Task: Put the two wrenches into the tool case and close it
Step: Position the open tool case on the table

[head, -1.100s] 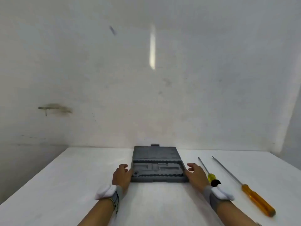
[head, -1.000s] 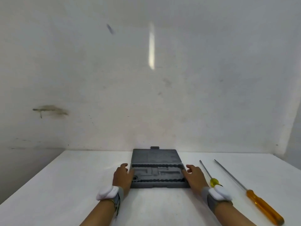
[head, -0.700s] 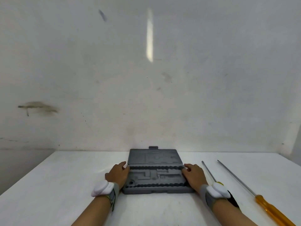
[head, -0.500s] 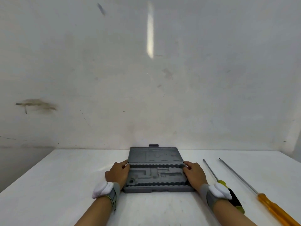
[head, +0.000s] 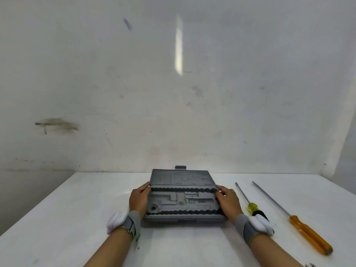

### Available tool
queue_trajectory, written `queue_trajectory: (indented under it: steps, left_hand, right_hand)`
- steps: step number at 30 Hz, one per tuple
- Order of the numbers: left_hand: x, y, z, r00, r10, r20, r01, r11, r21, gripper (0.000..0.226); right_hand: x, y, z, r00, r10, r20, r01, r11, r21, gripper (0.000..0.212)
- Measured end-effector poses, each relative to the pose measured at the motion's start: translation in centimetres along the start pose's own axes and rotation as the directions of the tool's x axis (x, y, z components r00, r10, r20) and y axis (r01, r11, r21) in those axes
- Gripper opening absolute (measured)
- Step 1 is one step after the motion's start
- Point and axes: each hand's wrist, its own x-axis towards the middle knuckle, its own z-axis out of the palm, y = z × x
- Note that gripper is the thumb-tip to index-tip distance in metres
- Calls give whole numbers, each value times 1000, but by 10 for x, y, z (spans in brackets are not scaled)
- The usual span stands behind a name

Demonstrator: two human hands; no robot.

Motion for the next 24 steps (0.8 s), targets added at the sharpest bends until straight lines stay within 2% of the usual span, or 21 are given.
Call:
queue_trajectory:
  steps: [13, 18, 24]
  left_hand:
    - [-86, -1, -23, 999, 35, 38, -35, 999, -10, 33]
    - [-115, -16, -32, 999, 51, 15, -51, 998, 42, 31]
    - [-131, -19, -39, 997, 79, 10, -80, 993, 85, 31]
  right_hand:
    - [-86, 16, -33, 1000, 10, -16, -10, 1000, 24, 33]
    - [-119, 19, -39, 1000, -2, -9, 3, 1000, 22, 29]
    - [-135, 21, -39, 1000, -5, -6, 5, 1000, -21, 33]
